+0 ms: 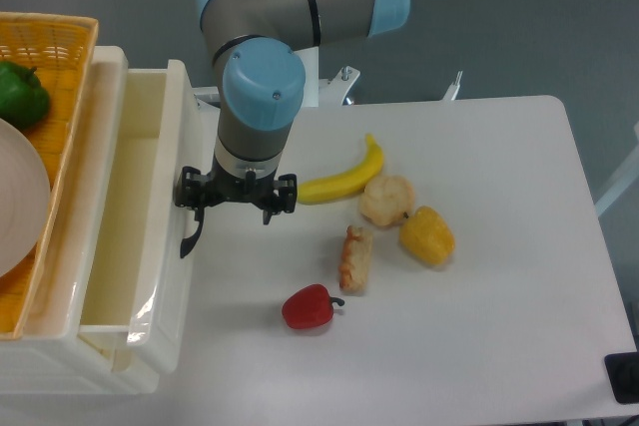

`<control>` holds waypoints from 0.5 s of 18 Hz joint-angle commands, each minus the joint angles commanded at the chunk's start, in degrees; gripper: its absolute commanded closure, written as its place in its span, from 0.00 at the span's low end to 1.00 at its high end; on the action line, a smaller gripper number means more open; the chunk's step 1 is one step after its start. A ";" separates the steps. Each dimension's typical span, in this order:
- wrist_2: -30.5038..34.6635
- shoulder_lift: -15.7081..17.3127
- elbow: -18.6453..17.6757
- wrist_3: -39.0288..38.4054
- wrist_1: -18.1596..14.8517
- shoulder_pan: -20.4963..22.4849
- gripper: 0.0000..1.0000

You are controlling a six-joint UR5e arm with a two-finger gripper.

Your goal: Slide the top white drawer open

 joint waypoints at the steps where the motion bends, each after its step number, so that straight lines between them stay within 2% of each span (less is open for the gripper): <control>1: 0.00 -0.09 0.09 0.09 0.09 0.35 0.00; 5: 0.00 -0.09 0.35 0.09 0.17 1.58 0.00; 9: 0.00 -0.09 0.44 3.42 -0.18 2.64 0.00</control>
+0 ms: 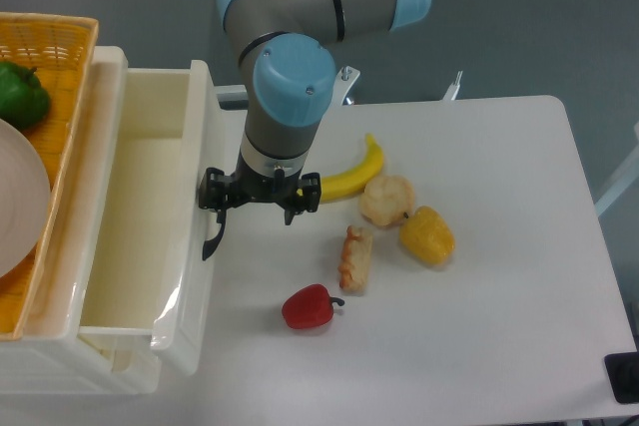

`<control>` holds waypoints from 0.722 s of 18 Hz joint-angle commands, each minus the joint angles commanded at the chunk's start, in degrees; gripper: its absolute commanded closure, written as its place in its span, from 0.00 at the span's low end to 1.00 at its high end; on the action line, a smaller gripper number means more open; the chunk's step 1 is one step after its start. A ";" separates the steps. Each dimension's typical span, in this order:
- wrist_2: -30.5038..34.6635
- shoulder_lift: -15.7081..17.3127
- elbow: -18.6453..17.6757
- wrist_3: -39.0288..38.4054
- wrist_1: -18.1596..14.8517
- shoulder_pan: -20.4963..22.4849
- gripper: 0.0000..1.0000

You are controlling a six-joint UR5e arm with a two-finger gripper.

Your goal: Slide the top white drawer open

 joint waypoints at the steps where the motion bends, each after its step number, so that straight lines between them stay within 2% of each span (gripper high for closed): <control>1: 0.00 0.00 0.00 0.09 0.00 0.18 0.00; 13: -0.09 0.00 0.00 3.87 -0.09 3.87 0.00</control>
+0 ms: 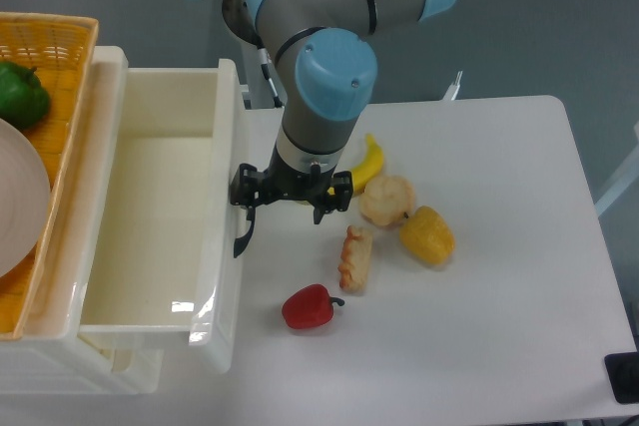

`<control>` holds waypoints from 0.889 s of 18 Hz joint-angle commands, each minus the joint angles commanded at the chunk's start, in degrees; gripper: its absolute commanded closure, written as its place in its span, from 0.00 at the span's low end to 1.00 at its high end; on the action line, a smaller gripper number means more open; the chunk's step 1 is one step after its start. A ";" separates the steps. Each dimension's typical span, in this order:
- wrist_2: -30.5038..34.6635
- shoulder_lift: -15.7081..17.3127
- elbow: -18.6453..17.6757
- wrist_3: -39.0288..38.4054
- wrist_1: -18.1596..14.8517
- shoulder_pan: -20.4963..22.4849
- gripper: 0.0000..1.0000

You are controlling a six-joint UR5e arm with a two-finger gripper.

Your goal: Slide the top white drawer open

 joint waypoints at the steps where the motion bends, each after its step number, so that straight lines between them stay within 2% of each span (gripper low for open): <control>1: 0.00 0.00 0.00 0.18 0.00 0.09 0.00; 16: -0.44 0.00 -0.17 0.27 0.00 1.58 0.00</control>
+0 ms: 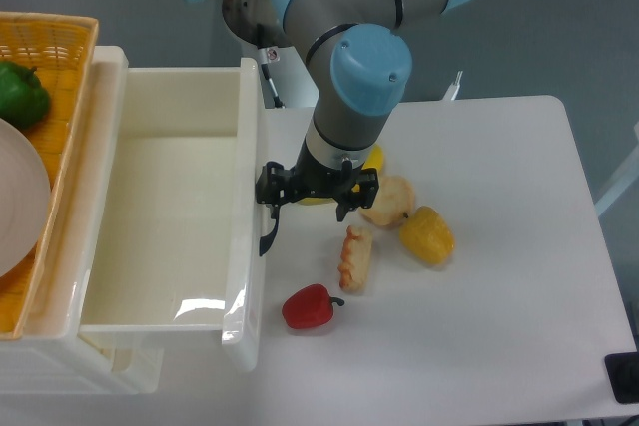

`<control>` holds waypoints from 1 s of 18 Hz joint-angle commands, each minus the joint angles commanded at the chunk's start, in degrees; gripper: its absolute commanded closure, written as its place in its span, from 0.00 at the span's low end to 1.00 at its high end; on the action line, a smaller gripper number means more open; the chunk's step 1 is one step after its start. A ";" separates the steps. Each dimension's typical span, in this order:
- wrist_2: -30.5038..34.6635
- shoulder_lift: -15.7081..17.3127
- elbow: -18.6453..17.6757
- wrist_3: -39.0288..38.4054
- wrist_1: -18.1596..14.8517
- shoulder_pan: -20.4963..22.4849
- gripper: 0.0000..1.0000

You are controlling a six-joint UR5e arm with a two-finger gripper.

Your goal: Slide the top white drawer open

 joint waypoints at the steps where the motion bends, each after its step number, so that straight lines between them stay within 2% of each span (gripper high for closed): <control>1: -0.35 0.00 0.00 0.00 -0.09 0.00 0.00; 7: -4.83 0.00 -0.44 0.00 -0.09 1.84 0.00; 18: -6.07 -0.35 -0.62 -0.09 -0.97 2.46 0.00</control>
